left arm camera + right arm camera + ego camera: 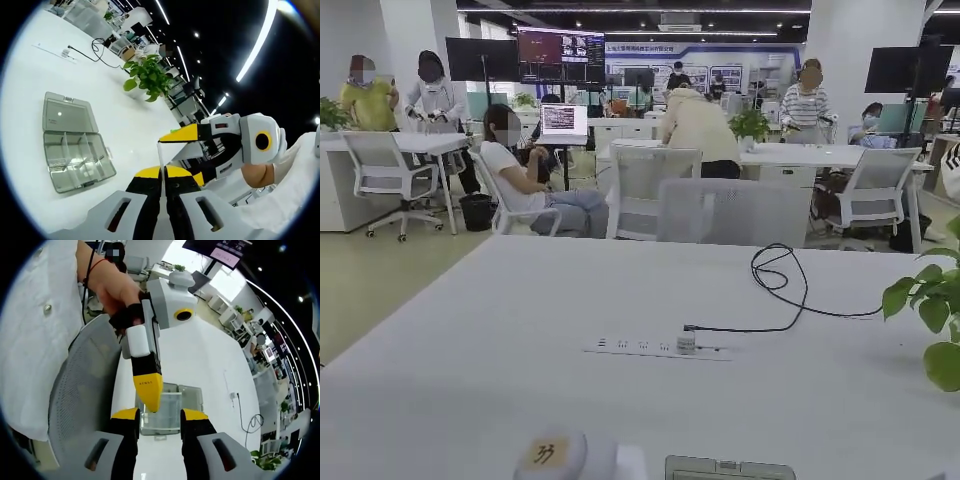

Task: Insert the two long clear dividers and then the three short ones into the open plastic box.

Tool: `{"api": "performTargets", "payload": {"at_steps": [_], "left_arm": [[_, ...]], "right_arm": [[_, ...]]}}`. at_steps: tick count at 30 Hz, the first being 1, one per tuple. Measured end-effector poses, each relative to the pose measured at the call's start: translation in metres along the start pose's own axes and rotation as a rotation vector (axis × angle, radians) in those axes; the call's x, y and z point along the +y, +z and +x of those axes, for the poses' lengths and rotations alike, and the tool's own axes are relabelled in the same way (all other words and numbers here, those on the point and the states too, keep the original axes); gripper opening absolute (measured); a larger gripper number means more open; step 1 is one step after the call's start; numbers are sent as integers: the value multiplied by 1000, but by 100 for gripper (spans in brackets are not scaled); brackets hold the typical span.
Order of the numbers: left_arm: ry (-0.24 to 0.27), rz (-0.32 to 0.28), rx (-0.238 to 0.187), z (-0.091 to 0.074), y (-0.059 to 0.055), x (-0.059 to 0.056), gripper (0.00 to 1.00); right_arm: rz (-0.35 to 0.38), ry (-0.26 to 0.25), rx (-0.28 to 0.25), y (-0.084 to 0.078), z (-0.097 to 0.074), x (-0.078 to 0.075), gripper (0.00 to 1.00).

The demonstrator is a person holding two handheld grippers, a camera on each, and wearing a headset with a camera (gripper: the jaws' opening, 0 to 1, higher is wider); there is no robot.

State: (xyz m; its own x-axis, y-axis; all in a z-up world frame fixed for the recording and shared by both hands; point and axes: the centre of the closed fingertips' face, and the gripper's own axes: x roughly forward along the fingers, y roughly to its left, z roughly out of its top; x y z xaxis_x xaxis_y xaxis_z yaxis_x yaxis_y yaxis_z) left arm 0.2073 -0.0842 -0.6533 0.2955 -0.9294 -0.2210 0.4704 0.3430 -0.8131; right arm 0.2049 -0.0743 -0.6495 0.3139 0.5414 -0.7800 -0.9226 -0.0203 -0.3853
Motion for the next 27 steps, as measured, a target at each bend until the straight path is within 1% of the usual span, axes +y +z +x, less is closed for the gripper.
{"api": "performTargets", "payload": {"at_steps": [2, 3, 5, 6, 7, 8, 9, 10, 11, 12, 13, 14, 16, 17, 18, 19, 20, 21, 23, 24, 25, 26, 27], "left_arm": [[-1, 9, 1, 0, 0, 0, 0], [14, 30, 9, -1, 0, 2, 0], [12, 40, 8, -2, 0, 2, 0], [11, 48, 8, -3, 0, 2, 0], [13, 69, 12, -4, 0, 2, 0], [12, 135, 22, -5, -1, 2, 0], [11, 152, 27, -5, -2, 2, 0], [3, 225, 47, -5, -5, -1, 0], [-4, 279, 61, -5, -7, -2, 0], [-18, 347, 80, -5, -10, -6, 0], [-25, 374, 88, -5, -12, -8, 0], [-37, 409, 96, -5, -14, -10, 0], [-51, 435, 93, -5, -15, -13, 0], [-62, 455, 99, -6, -17, -14, 0], [-72, 479, 98, -6, -17, -16, 0], [-84, 507, 105, -7, -19, -18, 0], [-95, 537, 113, -7, -21, -19, 0], [-101, 559, 126, -8, -24, -20, 0], [-103, 585, 140, -9, -28, -18, 0], [-107, 588, 139, -9, -29, -19, 0], [-113, 591, 138, -10, -29, -19, 0], [-124, 601, 136, -10, -30, -21, 0], [-131, 615, 134, -11, -30, -22, 0]], "right_arm": [[11, 0, -8, 1, -2, -2, 35], [19, 3, -21, 3, -4, -3, 35], [38, 2, -38, 5, -7, -5, 35], [50, 8, -54, 7, -9, -7, 35], [70, 17, -71, 8, -11, -7, 35], [114, 28, -98, 10, -13, -9, 35], [135, 35, -113, 10, -14, -11, 35], [158, 53, -129, 10, -17, -13, 34], [164, 59, -135, 10, -18, -14, 34], [189, 85, -156, 11, -21, -14, 33], [214, 107, -173, 12, -22, -13, 32], [247, 143, -191, 12, -24, -13, 31], [275, 190, -205, 11, -26, -11, 28], [293, 226, -215, 10, -28, -8, 26], [300, 248, -222, 10, -29, -6, 25], [316, 283, -228, 10, -30, -3, 24], [317, 302, -231, 10, -30, -1, 24], [317, 340, -237, 10, -31, 4, 23], [312, 375, -249, 6, -32, 5, 23], [316, 396, -252, 7, -32, 9, 23], [329, 430, -257, 9, -33, 14, 22], [335, 452, -264, 6, -32, 13, 20], [335, 460, -267, 6, -31, 13, 18]]}}
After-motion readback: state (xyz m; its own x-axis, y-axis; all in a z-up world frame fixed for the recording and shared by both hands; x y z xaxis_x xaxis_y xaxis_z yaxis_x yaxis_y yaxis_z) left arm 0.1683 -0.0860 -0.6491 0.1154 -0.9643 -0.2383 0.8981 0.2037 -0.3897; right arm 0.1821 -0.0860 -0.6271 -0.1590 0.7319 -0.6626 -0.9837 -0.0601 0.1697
